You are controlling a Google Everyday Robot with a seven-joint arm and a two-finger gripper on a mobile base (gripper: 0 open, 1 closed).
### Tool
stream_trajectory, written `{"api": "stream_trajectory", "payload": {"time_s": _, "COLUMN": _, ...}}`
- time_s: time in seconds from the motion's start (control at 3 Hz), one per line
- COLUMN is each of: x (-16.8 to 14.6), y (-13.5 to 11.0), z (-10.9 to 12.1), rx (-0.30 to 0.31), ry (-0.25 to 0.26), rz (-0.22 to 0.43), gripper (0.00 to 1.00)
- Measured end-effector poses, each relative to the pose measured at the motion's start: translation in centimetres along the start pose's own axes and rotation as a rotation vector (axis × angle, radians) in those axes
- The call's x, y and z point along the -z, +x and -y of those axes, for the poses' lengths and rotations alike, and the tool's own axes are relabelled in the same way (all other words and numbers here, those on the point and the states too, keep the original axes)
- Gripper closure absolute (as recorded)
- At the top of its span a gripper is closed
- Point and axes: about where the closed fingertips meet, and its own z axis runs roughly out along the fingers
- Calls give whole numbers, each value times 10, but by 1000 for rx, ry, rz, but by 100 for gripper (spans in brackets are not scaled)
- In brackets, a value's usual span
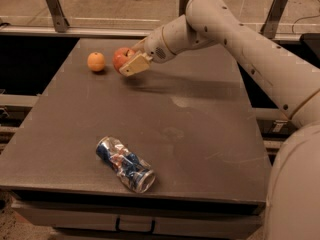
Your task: Move apple near orange
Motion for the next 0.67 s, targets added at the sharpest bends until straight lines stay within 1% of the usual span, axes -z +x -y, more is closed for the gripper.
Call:
{"api": "stream_trajectory", "payload": {"time_s": 0.33, "x": -21, "y": -4, "z": 4, "rx": -10, "ry": -12, "rz": 10, "gripper": 58}}
{"api": "stream_trajectory", "payload": {"time_s": 0.67, "x": -36, "y": -4, "z": 7, "rx": -25, "ry": -19, "rz": 7, "gripper": 35}}
